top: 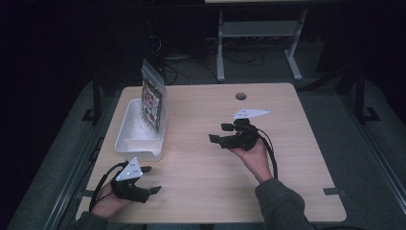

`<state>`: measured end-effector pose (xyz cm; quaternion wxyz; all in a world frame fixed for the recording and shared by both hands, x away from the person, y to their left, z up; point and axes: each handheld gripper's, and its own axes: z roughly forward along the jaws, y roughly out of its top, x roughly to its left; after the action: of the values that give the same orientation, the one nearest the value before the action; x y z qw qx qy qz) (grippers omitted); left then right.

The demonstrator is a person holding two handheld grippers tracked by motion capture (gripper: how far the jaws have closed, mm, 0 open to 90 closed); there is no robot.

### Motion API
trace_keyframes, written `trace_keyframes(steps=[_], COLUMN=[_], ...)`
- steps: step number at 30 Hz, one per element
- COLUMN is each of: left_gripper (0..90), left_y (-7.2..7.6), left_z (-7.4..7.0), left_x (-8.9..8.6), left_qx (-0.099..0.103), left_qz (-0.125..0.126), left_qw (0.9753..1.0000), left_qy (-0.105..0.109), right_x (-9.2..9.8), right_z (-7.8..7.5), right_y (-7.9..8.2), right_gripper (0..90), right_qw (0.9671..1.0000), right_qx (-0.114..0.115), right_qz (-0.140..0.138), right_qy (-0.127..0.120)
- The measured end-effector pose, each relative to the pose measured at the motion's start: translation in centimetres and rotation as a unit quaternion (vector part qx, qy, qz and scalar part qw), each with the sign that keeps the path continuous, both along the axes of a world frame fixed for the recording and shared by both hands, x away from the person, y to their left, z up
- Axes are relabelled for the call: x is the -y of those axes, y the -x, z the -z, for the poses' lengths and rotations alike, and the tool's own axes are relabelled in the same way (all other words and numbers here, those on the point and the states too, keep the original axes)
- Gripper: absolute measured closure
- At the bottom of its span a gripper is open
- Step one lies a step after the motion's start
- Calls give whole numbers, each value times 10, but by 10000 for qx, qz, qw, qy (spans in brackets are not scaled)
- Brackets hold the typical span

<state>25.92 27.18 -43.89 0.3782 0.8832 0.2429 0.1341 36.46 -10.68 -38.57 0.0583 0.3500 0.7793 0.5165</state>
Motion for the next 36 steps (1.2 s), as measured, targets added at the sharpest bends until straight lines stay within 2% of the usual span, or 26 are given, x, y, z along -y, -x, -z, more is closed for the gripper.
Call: trace_keyframes(steps=[9, 18, 22, 36], left_gripper=[211, 209, 209, 208], left_y=[-1, -1, -1, -1], left_z=[1, 1, 1, 1], left_x=[0, 0, 0, 1], left_qx=[-5, -7, -2, -13], left_qz=[-11, -9, -10, -7], left_qw=[10000, 10000, 10000, 10000], left_qy=[0, -9, -7, -15], right_x=[24, 41, 47, 70], right_z=[5, 9, 13, 25], right_y=[11, 22, 26, 42], right_gripper=[245, 244, 240, 237], right_qw=[9999, 9998, 9997, 9989], right_qx=[-109, -153, -214, -423], right_qz=[83, 115, 104, 191], right_qy=[6, 27, 96, 61])
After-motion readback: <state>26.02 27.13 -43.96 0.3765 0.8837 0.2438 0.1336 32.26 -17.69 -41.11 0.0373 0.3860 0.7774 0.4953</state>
